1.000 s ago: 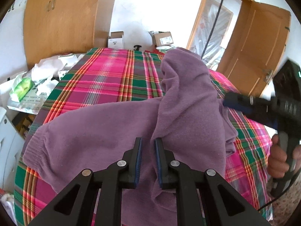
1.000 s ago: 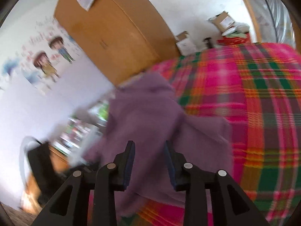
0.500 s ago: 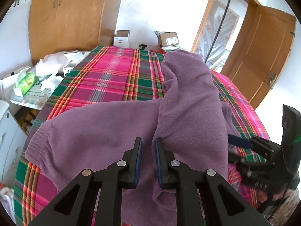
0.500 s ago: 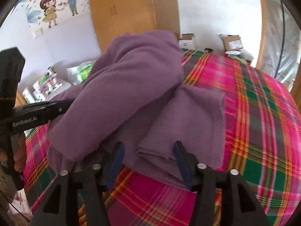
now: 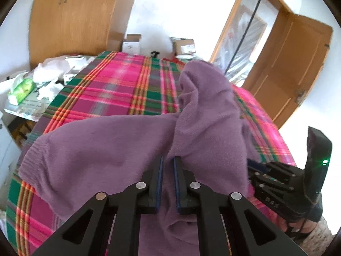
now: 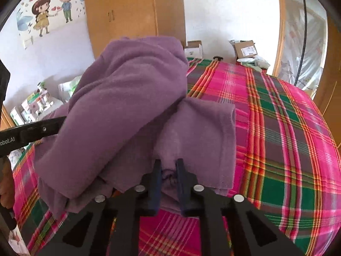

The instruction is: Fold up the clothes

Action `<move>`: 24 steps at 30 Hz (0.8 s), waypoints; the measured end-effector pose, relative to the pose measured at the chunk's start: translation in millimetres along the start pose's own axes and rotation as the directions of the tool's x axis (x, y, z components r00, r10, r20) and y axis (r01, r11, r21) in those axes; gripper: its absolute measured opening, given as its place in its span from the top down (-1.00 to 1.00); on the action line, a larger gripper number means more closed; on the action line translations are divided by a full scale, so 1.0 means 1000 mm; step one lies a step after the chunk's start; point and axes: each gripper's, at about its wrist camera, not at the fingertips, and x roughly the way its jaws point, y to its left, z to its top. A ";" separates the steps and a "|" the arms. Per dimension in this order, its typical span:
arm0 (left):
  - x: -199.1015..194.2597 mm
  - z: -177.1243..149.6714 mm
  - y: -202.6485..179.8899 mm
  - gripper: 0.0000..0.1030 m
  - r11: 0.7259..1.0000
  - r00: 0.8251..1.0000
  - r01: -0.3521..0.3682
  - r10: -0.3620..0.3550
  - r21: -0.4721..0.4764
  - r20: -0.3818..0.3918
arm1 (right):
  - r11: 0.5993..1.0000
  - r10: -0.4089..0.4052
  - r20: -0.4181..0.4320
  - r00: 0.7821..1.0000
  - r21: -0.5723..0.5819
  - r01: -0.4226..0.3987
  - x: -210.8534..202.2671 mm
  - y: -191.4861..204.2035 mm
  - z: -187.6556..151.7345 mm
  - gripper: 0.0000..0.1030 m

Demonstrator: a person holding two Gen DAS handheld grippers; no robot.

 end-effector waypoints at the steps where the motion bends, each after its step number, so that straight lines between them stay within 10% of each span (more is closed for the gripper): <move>1: -0.002 0.000 -0.002 0.81 1.000 1.000 0.011 -0.011 0.000 0.007 | 1.000 -0.002 0.015 1.000 0.009 0.002 -0.005 -0.002 0.001 0.77; 24: -0.014 0.002 -0.033 0.82 0.998 0.998 0.048 -0.049 0.028 0.046 | 0.958 -0.189 0.168 0.968 0.249 0.144 -0.096 -0.100 -0.009 0.83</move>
